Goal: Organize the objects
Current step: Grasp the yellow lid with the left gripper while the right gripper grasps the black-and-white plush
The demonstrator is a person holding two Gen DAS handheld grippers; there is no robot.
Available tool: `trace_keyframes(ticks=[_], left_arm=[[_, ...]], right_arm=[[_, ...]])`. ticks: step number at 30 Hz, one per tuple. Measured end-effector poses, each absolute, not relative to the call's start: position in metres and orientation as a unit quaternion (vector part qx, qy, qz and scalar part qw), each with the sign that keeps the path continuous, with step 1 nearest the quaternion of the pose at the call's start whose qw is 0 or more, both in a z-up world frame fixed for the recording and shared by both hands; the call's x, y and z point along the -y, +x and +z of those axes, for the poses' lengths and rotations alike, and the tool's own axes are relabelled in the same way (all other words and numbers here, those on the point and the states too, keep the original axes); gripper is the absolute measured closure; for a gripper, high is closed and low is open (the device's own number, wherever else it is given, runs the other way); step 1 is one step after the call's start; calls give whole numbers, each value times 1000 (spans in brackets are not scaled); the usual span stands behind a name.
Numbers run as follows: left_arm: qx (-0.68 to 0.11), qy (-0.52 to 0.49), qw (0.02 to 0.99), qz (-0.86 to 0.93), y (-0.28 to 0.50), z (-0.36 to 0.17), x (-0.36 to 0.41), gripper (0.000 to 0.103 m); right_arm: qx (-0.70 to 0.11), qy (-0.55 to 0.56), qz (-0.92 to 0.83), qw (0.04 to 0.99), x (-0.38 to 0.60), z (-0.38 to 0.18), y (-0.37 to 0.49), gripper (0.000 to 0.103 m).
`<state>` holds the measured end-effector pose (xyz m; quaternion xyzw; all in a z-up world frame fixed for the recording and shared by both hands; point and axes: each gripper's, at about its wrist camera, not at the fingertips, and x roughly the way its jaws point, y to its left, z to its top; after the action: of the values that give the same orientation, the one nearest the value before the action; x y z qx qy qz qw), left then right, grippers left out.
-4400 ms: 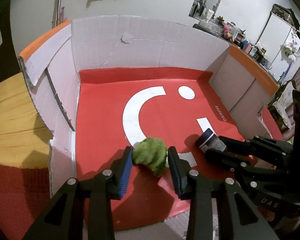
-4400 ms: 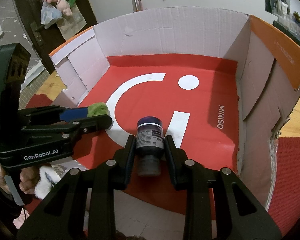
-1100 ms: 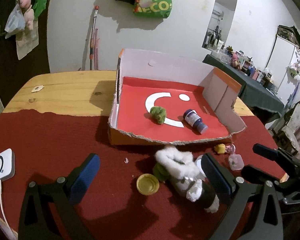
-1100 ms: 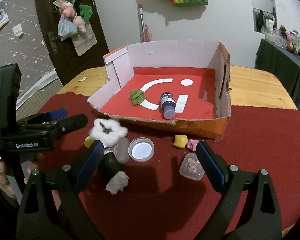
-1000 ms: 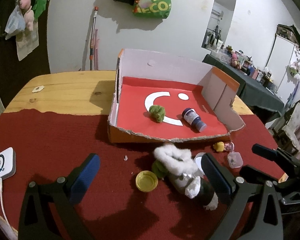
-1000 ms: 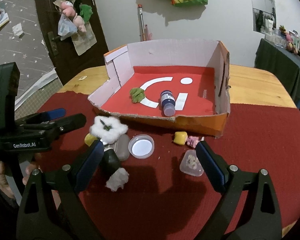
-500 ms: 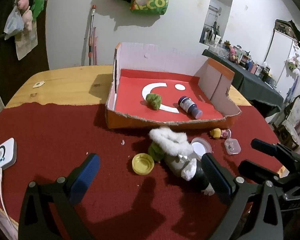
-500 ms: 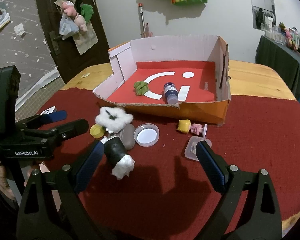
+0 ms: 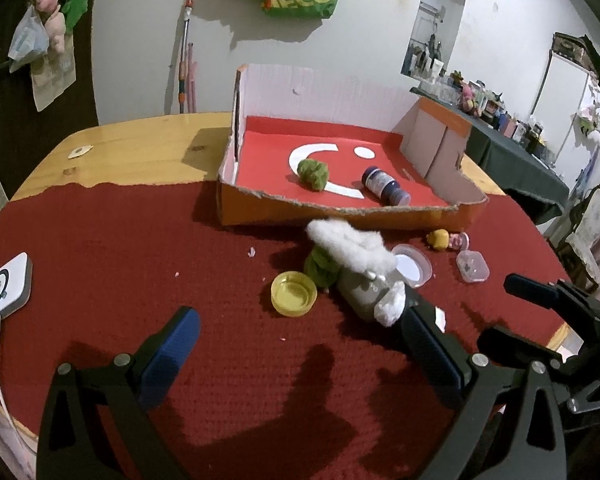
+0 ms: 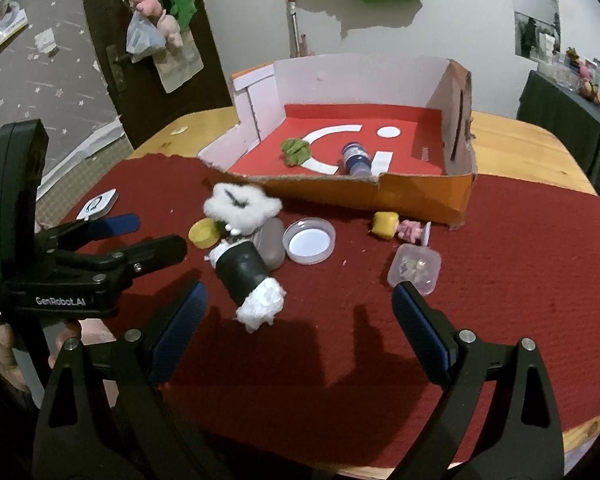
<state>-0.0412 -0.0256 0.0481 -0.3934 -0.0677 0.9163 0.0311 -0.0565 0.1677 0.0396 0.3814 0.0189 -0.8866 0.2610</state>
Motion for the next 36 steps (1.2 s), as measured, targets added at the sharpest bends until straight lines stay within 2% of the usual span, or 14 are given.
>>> trace_keyframes(ticks=[3, 9, 18, 29, 36], left_arm=[[66, -397, 32, 915, -41, 44, 26, 0], [62, -401, 27, 914, -42, 38, 30, 0], [69, -409, 15, 910, -51, 28, 42, 3], [62, -417, 23, 907, -65, 20, 41, 12], [53, -411, 18, 910, -74, 19, 39, 23]], right_arm=[[-24, 386, -883, 267, -163, 35, -55, 13], [-33, 398, -874, 277, -152, 25, -56, 35], [-44, 402, -869, 286, -137, 16, -64, 44], [-57, 405, -865, 293, -124, 9, -71, 52], [-60, 404, -862, 301, -120, 8, -73, 64]])
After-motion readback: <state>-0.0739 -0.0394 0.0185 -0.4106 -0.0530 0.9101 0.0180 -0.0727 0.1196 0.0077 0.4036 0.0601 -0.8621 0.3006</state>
